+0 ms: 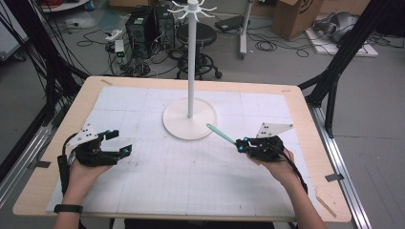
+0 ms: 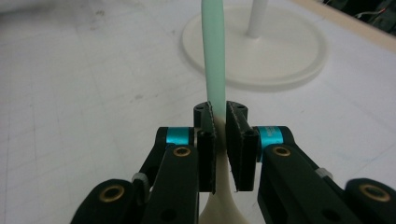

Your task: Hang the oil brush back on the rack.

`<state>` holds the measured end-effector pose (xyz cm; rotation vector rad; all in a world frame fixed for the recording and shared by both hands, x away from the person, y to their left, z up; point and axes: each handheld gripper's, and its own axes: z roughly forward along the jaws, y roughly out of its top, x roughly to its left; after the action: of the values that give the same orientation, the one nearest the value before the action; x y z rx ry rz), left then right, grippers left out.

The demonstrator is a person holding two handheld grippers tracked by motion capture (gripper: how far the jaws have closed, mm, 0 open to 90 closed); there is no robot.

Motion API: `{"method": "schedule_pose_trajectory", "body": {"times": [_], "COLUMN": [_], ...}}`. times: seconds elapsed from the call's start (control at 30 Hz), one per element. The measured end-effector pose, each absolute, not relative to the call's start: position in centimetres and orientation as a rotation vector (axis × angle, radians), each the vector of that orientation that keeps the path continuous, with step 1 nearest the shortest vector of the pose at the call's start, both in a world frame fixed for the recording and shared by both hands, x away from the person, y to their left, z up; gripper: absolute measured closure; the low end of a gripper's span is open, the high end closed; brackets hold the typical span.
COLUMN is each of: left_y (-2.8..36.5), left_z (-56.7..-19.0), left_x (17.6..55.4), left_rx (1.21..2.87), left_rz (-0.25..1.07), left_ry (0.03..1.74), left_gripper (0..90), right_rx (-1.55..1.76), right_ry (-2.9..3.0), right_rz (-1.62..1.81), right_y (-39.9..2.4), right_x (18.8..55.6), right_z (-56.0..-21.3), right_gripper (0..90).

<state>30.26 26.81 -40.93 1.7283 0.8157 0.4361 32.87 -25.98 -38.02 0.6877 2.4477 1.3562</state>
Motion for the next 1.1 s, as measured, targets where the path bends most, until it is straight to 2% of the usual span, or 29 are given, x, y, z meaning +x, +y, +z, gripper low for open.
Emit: {"method": "schedule_pose_trajectory", "body": {"times": [0.6, 1.1], "left_y": [26.9, 26.8], "left_z": [-40.9, -41.0], "left_x": [30.3, 30.4], "left_rx": [1.726, 1.726], "left_rz": [0.423, 0.406], "left_ry": [0.815, 0.808], "left_gripper": [16.6, 16.5], "right_rx": [0.673, 0.647], "right_ry": [2.194, 2.094], "right_rz": [1.507, 1.564], "right_y": [-26.8, -25.4], "right_x": [34.1, 35.7], "right_z": [-26.9, -21.0], "right_gripper": [83.2, 83.2]}}
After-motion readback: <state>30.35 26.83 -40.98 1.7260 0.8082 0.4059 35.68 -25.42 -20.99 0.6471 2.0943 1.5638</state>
